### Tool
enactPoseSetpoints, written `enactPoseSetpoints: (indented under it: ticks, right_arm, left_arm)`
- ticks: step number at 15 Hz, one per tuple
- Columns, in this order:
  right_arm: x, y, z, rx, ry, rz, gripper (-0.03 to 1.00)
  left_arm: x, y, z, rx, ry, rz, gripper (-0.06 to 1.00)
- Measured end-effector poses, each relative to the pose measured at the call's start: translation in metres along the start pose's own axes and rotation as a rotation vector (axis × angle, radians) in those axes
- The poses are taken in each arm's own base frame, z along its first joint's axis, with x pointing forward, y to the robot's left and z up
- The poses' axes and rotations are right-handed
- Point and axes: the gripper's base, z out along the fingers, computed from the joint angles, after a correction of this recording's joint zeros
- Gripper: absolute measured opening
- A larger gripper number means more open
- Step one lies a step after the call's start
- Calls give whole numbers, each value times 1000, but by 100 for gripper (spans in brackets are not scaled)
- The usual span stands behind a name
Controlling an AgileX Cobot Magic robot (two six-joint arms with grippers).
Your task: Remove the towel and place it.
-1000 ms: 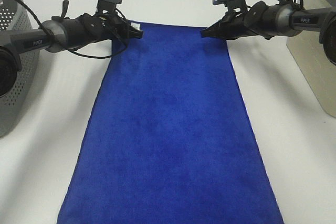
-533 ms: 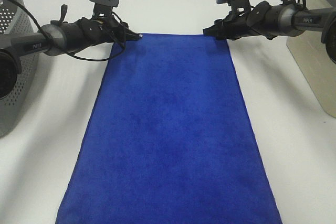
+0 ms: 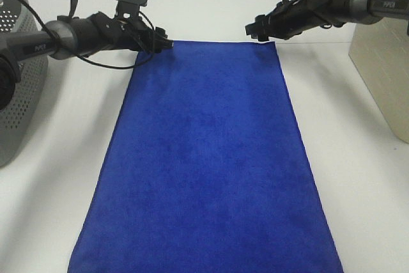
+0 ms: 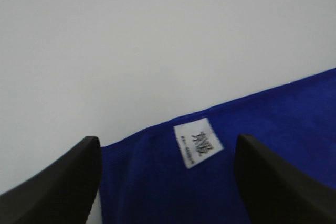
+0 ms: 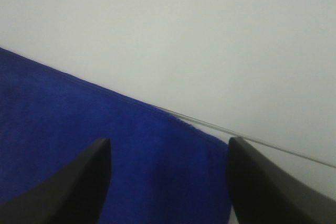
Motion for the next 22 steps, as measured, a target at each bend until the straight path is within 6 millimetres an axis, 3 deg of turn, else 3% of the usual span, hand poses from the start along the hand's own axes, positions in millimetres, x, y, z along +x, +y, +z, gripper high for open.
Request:
enactPoseSetpoints:
  ticks: [2,4,6,9,10,13,15,17,20,22]
  right_arm:
    - [-20,7,-27,-71,44,32,65]
    - [-39,15,-59,-128,107,118,74]
    - [-55,19,-91,-142,158,167,80]
    - [-80,21,-163,-68,261,220,82]
    - [-95,22,-212,-3,278,247,82]
    - [-106,23,-271,84,292,243,82]
    - [-107,20,-302,152,313,249,82]
    - [-107,9,-318,190,298,281,82]
    - [-104,-23,-351,260,245,366,81]
    - [-98,-22,-372,275,232,382,81]
  left_arm:
    - [-32,-7,-21,107,63,-29,68]
    - [-65,-12,-49,190,149,-89,74]
    - [-84,-12,-74,206,272,-112,77]
    - [-117,2,-134,73,515,-125,78]
    - [-137,10,-172,-15,602,-130,78]
    - [-174,23,-221,-100,552,-110,78]
    - [-193,46,-250,-157,487,-162,78]
    - [-203,76,-274,-219,443,-214,78]
    - [-206,132,-310,-321,400,-275,78]
    - [-205,139,-327,-333,406,-264,78]
